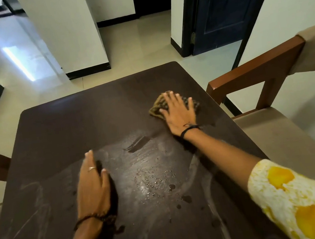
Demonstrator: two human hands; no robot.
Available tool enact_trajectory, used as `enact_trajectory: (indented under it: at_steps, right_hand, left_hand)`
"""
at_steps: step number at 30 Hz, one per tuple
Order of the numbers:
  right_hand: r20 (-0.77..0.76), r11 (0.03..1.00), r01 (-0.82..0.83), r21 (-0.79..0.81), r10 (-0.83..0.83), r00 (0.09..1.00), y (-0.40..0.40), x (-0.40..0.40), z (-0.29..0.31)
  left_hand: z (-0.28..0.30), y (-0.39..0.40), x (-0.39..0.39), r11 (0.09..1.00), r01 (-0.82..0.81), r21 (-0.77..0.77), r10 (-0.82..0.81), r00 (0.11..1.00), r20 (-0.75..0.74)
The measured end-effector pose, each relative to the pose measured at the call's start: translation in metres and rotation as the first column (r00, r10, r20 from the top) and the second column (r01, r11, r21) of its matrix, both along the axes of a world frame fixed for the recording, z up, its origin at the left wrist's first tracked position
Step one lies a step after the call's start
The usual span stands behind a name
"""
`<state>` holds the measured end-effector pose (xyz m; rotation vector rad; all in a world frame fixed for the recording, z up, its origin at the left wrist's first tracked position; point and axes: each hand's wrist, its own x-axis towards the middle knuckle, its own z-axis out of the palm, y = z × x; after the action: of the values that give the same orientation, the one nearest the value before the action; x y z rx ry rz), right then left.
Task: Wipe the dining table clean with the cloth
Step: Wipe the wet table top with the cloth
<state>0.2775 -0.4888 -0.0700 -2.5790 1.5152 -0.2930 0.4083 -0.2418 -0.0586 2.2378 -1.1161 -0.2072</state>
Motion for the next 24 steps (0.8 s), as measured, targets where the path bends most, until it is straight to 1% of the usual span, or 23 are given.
enact_trajectory:
  at_steps: [2,5,7,9,12,16,18,21,23,24]
  right_hand:
    - [0.017,0.986,0.162,0.035,-0.162,0.987,-0.021,-0.017,0.002]
    - [0.019,0.936,0.340,0.092,-0.343,0.939,-0.029,-0.012,0.005]
    - [-0.008,0.915,0.389,0.107,-0.390,0.921,-0.020,0.008,0.005]
    - [-0.023,0.923,0.368,0.113,-0.368,0.930,-0.006,0.037,0.006]
    - [-0.021,0.964,0.255,0.074,-0.254,0.967,0.025,0.091,0.006]
    - [-0.021,0.998,-0.017,0.052,0.018,1.000,0.095,0.172,0.001]
    - [0.002,0.984,-0.175,0.043,0.175,0.984,0.137,0.203,-0.002]
    - [0.022,0.922,-0.383,0.052,0.382,0.924,0.180,0.217,-0.004]
    - [-0.013,0.883,-0.469,0.023,0.469,0.883,0.177,0.208,-0.004]
    - [-0.027,0.878,-0.479,0.012,0.479,0.877,0.167,0.200,-0.004]
  left_hand:
    - [-0.007,0.034,0.039,0.997,-0.041,0.061,0.036,0.997,0.069]
    - [-0.022,0.089,0.094,0.969,-0.167,0.184,0.155,0.985,0.079]
    - [-0.027,0.112,0.111,0.949,-0.201,0.244,0.177,0.977,0.118]
    - [-0.027,0.119,0.112,0.934,-0.225,0.278,0.184,0.969,0.167]
    - [-0.024,0.114,0.104,0.934,-0.236,0.269,0.181,0.960,0.215]
    - [-0.024,0.116,0.105,0.948,-0.227,0.224,0.192,0.967,0.170]
    - [-0.023,0.115,0.105,0.953,-0.244,0.182,0.222,0.966,0.132]
    - [-0.024,0.118,0.107,0.941,-0.298,0.158,0.282,0.952,0.117]
    - [-0.028,0.122,0.113,0.904,-0.387,0.182,0.365,0.920,0.141]
    - [-0.029,0.124,0.116,0.874,-0.445,0.193,0.424,0.894,0.145]
